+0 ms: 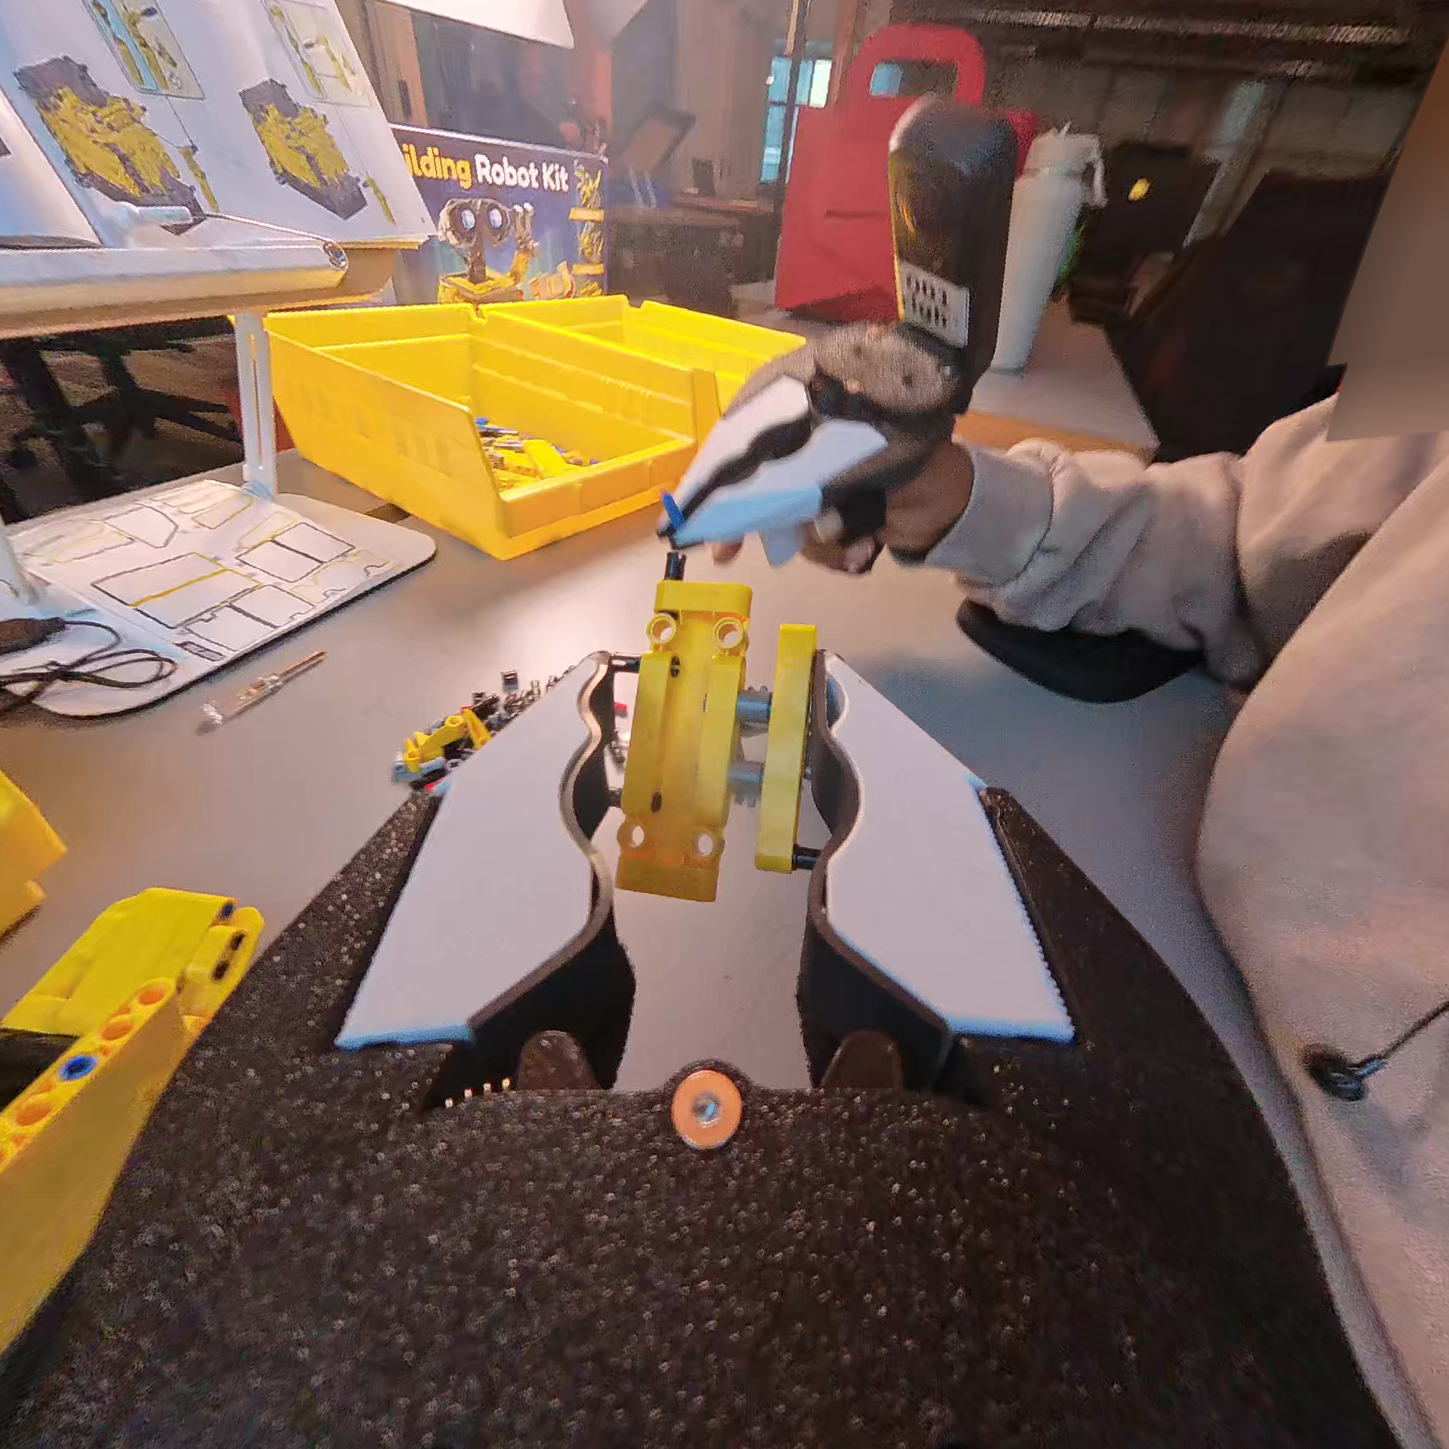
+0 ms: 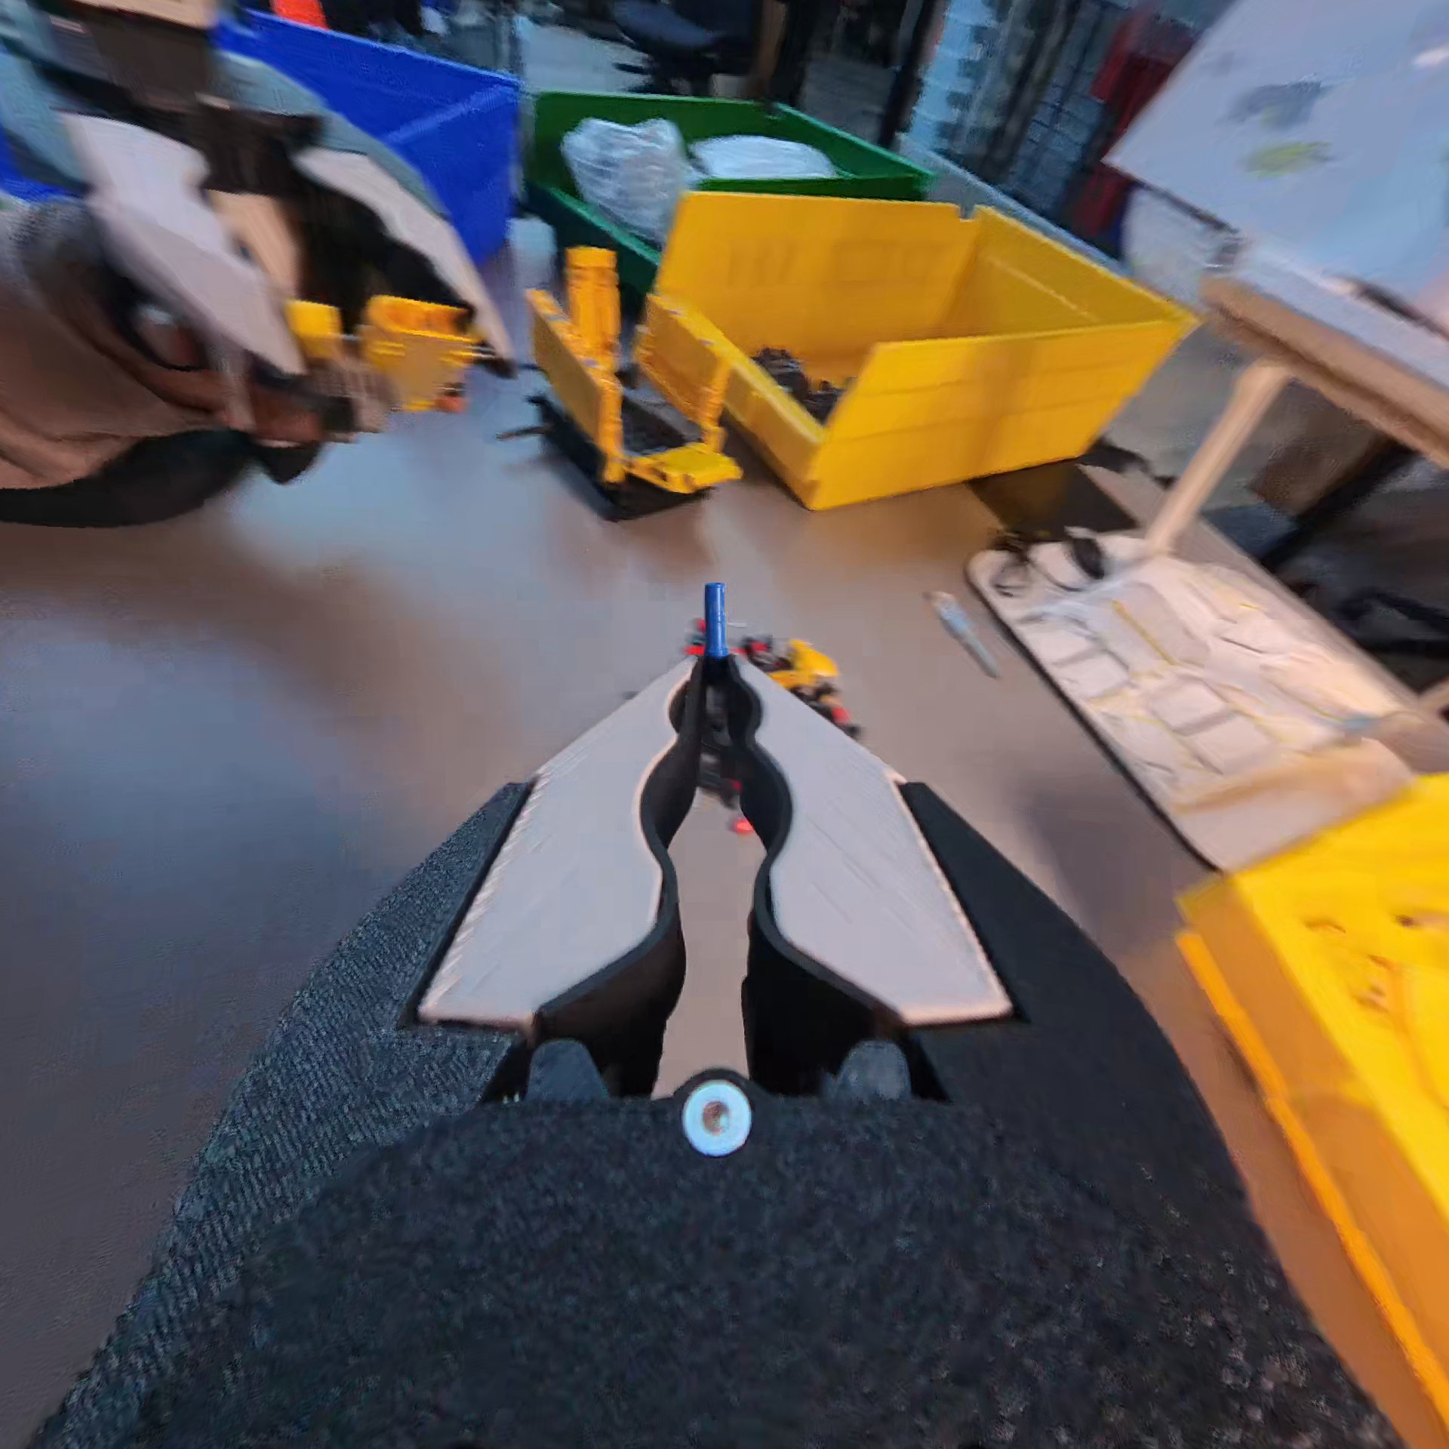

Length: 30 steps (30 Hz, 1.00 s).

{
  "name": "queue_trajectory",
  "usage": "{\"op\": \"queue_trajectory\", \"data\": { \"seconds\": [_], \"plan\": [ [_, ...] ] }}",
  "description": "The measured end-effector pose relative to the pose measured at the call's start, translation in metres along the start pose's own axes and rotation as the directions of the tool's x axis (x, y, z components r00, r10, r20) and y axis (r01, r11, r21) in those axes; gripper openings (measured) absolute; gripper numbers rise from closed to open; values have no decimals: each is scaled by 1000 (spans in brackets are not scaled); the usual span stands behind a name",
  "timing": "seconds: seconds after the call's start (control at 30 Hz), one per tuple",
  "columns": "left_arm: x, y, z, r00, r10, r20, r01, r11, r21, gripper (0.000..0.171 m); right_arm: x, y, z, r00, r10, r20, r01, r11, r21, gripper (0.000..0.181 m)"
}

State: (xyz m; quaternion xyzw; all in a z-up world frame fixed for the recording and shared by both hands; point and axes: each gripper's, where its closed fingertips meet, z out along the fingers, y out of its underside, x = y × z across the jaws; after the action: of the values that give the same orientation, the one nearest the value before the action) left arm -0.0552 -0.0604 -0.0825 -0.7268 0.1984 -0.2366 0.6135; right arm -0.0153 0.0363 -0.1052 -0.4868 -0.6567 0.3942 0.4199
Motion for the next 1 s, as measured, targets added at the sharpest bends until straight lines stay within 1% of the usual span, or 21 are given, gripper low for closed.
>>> {"op": "queue_trajectory", "data": {
  "seconds": [0.07, 0.1, 0.17, 0.23, 0.27, 0.3, 0.33, 0.37, 0.43, 0.5, 0.53, 0.6, 0.63, 0.67, 0.7, 0.73, 0.77, 0.83, 0.93, 0.97, 1.0],
  "plan": [
    [-3, 6, 5, 994, 94, 57, -91, 994, -58, 49, 61, 9, -20, 977, -9, -212, 1, 999, -37, 3],
    [-3, 10, 8, 989, 130, 69, -124, 989, -86, 49, 93, 15, -33, 948, -14, -318, -5, 998, -61, 3],
    [0, 16, 13, 980, 182, 77, -173, 978, -116, 48, 154, 30, -61, 860, -37, -509, -27, 992, -119, 3],
    [2, 21, 16, 968, 234, 89, -221, 966, -135, 48, 201, 57, -84, 773, -68, -631, -92, 972, -217, 4],
    [3, 22, 18, 959, 264, 98, -249, 958, -144, 48, 220, 70, -93, 727, -81, -682, -128, 960, -250, 14],
    [2, 24, 19, 949, 295, 109, -277, 948, -156, 48, 231, 80, -100, 696, -80, -713, -160, 951, -263, 33],
    [2, 26, 20, 937, 329, 118, -308, 937, -168, 48, 235, 83, -102, 681, -63, -730, -175, 953, -246, 50],
    [2, 28, 21, 924, 363, 123, -339, 923, -181, 49, 232, 79, -102, 683, -41, -730, -169, 963, -212, 56],
    [5, 29, 22, 896, 425, 133, -396, 897, -197, 48, 215, 59, -98, 714, -25, -699, -117, 981, -154, 58],
    [7, 28, 23, 861, 489, 144, -456, 865, -210, 48, 177, 35, -79, 816, 26, -578, -94, 992, -87, 54],
    [8, 28, 24, 841, 520, 149, -485, 847, -215, 48, 148, 23, -64, 879, 86, -470, -118, 992, -39, 53],
    [10, 29, 25, 807, 570, 154, -532, 815, -229, 48, 74, -2, -34, 965, 204, -162, -201, 979, 34, 50],
    [10, 30, 25, 792, 591, 155, -550, 800, -241, 48, 34, -15, -21, 971, 241, 1, -240, 969, 52, 46],
    [9, 32, 26, 775, 612, 157, -566, 783, -258, 49, -1, -27, -12, 953, 270, 140, -280, 958, 60, 44],
    [7, 35, 26, 758, 633, 159, -580, 765, -280, 49, -33, -36, -4, 926, 281, 251, -302, 952, 51, 40],
    [5, 37, 26, 739, 653, 164, -593, 747, -301, 49, -57, -37, 4, 909, 276, 312, -294, 956, 14, 36],
    [4, 39, 26, 722, 672, 164, -605, 729, -319, 49, -71, -33, 12, 912, 256, 320, -262, 965, -26, 36],
    [3, 42, 26, 689, 707, 160, -628, 692, -355, 49, -81, -24, 26, 933, 219, 286, -210, 976, -63, 33],
    [1, 47, 28, 641, 753, 147, -657, 638, -402, 49, -90, -21, 35, 900, 296, 319, -286, 955, -78, 23],
    [1, 49, 28, 628, 765, 141, -665, 622, -414, 49, -89, -19, 37, 900, 307, 309, -297, 951, -80, 16],
    [0, 51, 28, 618, 774, 136, -670, 610, -424, 49, -89, -16, 37, 897, 309, 316, -298, 951, -83, 15]
  ]
}}
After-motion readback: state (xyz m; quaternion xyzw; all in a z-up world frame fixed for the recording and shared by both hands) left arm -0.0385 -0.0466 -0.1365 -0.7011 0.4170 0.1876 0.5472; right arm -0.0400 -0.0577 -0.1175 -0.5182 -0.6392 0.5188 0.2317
